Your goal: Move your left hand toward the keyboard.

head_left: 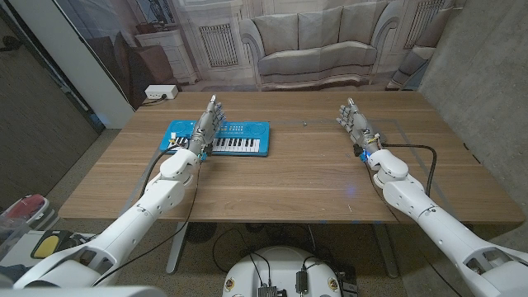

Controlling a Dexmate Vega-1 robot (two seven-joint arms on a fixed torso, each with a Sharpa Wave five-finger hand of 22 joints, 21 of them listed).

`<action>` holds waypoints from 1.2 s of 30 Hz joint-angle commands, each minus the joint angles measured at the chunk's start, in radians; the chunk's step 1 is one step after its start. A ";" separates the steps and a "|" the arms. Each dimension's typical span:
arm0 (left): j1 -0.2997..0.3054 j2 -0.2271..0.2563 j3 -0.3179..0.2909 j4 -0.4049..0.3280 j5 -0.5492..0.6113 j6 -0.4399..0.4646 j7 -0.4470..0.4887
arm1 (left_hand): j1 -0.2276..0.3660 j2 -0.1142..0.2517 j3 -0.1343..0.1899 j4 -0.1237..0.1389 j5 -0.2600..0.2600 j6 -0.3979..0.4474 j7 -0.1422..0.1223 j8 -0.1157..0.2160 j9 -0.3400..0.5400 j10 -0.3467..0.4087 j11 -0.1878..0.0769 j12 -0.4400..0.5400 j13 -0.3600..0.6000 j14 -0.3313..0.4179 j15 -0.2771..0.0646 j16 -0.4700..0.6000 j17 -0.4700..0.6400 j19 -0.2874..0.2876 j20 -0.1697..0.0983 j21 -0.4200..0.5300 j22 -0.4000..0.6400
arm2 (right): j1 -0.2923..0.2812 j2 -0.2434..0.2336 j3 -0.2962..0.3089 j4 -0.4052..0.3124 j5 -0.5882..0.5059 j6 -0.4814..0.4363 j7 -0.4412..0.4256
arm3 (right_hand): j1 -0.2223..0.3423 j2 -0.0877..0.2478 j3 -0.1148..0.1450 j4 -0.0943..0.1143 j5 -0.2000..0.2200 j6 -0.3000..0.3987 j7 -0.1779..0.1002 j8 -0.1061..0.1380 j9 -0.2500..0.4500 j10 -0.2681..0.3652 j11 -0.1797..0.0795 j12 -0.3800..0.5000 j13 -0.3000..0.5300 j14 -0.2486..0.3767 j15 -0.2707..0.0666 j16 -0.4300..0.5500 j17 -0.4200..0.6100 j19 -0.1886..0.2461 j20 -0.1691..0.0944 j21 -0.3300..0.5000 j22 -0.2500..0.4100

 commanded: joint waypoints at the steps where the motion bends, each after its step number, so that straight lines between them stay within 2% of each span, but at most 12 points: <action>1: 0.003 0.012 -0.001 -0.029 -0.001 0.021 0.004 | 0.012 -0.001 -0.002 0.006 0.005 -0.007 0.004 0.007 0.003 -0.001 -0.011 0.004 0.001 -0.009 0.000 0.005 0.003 -0.006 -0.023 0.004 0.004 | -0.023 0.008 0.009 -0.002 0.011 0.024 -0.003 | 0.006 0.001 0.007 -0.002 0.003 0.012 -0.001 0.005 0.003 0.008 0.000 0.007 0.003 0.009 0.002 0.001 0.003 0.010 -0.027 0.002 0.003; 3: 0.004 0.014 -0.002 -0.030 -0.001 0.019 0.001 | 0.013 0.000 -0.002 0.006 0.006 -0.005 0.006 0.008 0.003 0.001 -0.011 0.005 0.001 -0.007 -0.001 0.006 0.003 -0.004 -0.023 0.004 0.004 | -0.025 0.007 0.009 -0.004 0.010 0.027 -0.003 | 0.005 0.001 0.007 -0.002 0.003 0.011 -0.001 0.004 0.003 0.009 -0.001 0.007 0.003 0.009 0.002 0.000 0.003 0.010 -0.027 0.002 0.003; 6: 0.006 0.019 -0.003 -0.036 -0.007 0.024 -0.006 | 0.021 0.010 -0.003 0.000 0.010 0.021 0.015 0.017 0.003 0.025 -0.003 0.013 0.001 0.032 0.007 0.018 0.003 0.047 -0.023 0.016 0.005 | -0.029 0.009 0.010 -0.005 0.008 0.035 -0.005 | 0.005 0.001 0.007 -0.002 0.002 0.012 -0.001 0.004 0.003 0.010 -0.001 0.007 0.003 0.010 0.001 0.000 0.004 0.011 -0.027 0.001 0.003; 10: 0.017 0.021 -0.007 -0.053 -0.010 0.022 0.000 | 0.026 0.014 -0.004 -0.003 0.012 0.032 0.018 0.020 0.003 0.040 0.001 0.018 0.000 0.045 0.013 0.020 0.003 0.064 -0.025 0.019 0.005 | -0.032 0.012 0.012 -0.001 0.007 0.053 0.001 | 0.005 0.001 0.006 -0.003 0.001 0.014 -0.002 0.004 0.003 0.013 -0.001 0.007 0.003 0.012 0.000 0.000 0.004 0.012 -0.026 0.000 0.003; 14: 0.032 0.033 -0.010 -0.089 -0.002 0.028 0.018 | 0.029 0.016 -0.004 -0.004 0.013 0.036 0.018 0.020 0.003 0.042 0.006 0.018 0.000 0.045 0.012 0.019 0.004 0.060 -0.024 0.016 0.006 | -0.036 0.013 0.016 0.002 0.016 0.067 0.017 | 0.005 0.002 0.006 -0.003 0.000 0.016 -0.003 0.004 0.003 0.014 0.001 0.007 0.003 0.014 0.000 0.000 0.004 0.014 -0.025 -0.001 0.003; 18: 0.055 0.025 -0.018 -0.109 -0.015 0.004 0.018 | 0.032 0.018 -0.004 -0.005 0.013 0.038 0.017 0.020 0.003 0.044 0.005 0.018 0.000 0.043 0.011 0.017 0.003 0.053 -0.022 0.012 0.006 | -0.045 0.007 0.019 0.000 0.024 0.080 0.039 | 0.005 0.002 0.006 -0.003 -0.001 0.017 -0.002 0.004 0.003 0.015 0.001 0.007 0.003 0.015 0.000 0.000 0.004 0.015 -0.026 -0.001 0.003; 21: 0.077 0.023 -0.023 -0.129 -0.014 -0.011 0.030 | 0.034 0.020 -0.003 -0.006 0.014 0.046 0.017 0.023 0.003 0.047 0.004 0.018 0.000 0.046 0.011 0.017 0.003 0.055 -0.022 0.011 0.005 | -0.057 -0.010 0.024 -0.030 0.027 0.068 0.038 | 0.005 0.002 0.005 -0.004 -0.001 0.018 -0.002 0.003 0.003 0.018 0.002 0.007 0.003 0.016 0.001 0.000 0.004 0.016 -0.026 -0.002 0.003; 31: 0.135 0.048 -0.060 -0.175 -0.029 -0.052 0.033 | 0.043 0.028 -0.002 -0.010 0.015 0.063 0.020 0.026 0.003 0.064 0.002 0.022 0.000 0.059 0.009 0.019 0.003 0.059 -0.020 0.009 0.005 | -0.085 -0.022 0.037 -0.068 0.038 0.075 0.036 | 0.002 0.003 0.004 -0.003 -0.004 0.018 -0.001 0.002 0.003 0.021 0.001 0.007 0.004 0.019 0.002 -0.001 0.005 0.018 -0.025 -0.004 0.003; 36: 0.145 0.066 -0.067 -0.190 -0.018 -0.051 0.039 | 0.047 0.031 -0.002 -0.012 0.016 0.072 0.021 0.028 0.003 0.074 0.002 0.025 0.000 0.067 0.009 0.020 0.003 0.064 -0.017 0.008 0.005 | -0.088 -0.024 0.036 -0.068 0.027 0.085 0.036 | 0.001 0.004 0.003 -0.003 -0.005 0.019 -0.001 0.002 0.003 0.023 0.001 0.007 0.004 0.021 0.001 -0.001 0.005 0.019 -0.025 -0.005 0.003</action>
